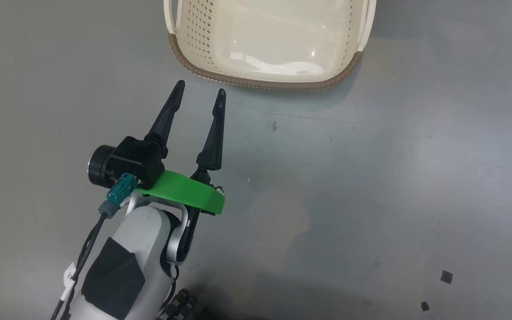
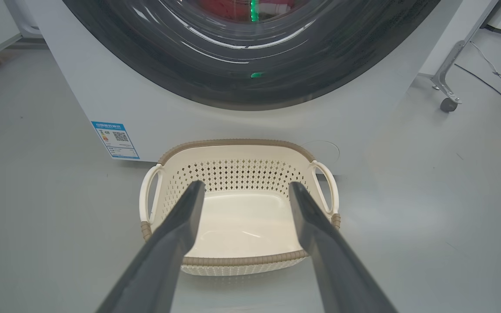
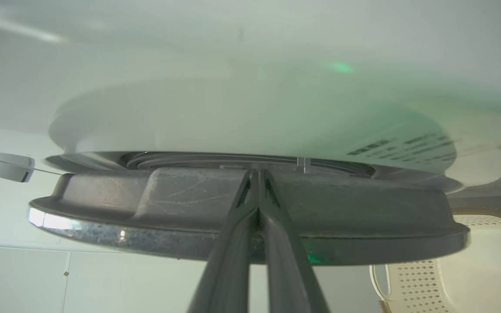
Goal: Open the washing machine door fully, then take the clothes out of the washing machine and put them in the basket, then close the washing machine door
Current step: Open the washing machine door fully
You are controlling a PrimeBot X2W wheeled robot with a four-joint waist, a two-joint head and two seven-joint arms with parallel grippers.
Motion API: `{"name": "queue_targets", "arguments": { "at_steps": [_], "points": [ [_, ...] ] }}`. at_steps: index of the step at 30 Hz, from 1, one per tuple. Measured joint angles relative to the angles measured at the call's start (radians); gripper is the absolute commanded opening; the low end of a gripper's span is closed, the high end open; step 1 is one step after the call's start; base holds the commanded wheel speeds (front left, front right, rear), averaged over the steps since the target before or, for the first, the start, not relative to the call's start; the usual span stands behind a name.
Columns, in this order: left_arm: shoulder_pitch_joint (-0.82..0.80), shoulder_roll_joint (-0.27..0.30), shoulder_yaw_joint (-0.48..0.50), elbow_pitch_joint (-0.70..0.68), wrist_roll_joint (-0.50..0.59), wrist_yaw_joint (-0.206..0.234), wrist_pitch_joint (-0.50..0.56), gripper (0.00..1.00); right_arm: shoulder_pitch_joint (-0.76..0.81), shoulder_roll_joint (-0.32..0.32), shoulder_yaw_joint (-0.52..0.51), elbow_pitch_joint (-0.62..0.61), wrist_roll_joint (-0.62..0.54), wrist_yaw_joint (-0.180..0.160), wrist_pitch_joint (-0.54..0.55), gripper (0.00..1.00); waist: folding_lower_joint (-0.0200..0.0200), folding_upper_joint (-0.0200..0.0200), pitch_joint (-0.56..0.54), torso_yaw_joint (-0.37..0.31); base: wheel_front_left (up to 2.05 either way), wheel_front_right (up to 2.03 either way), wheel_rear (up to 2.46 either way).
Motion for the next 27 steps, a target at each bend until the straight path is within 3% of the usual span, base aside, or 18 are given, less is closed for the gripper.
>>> {"name": "queue_targets", "arguments": {
  "at_steps": [14, 27],
  "points": [
    [0.000, -0.001, -0.025, 0.004, -0.002, 0.000, 0.000, 1.00, -0.045, 0.011, -0.044, 0.070, 0.089, -0.026, 0.077, 0.00, 0.0000, 0.0000, 0.008, 0.013, 0.00, 0.00, 0.00],
    [-0.002, -0.001, -0.019, 0.003, -0.004, 0.000, 0.000, 1.00, -0.054, 0.006, -0.025, 0.111, 0.086, -0.034, 0.125, 0.00, 0.0000, 0.0000, -0.005, 0.015, 0.00, 0.00, 0.00]
  ]
}}
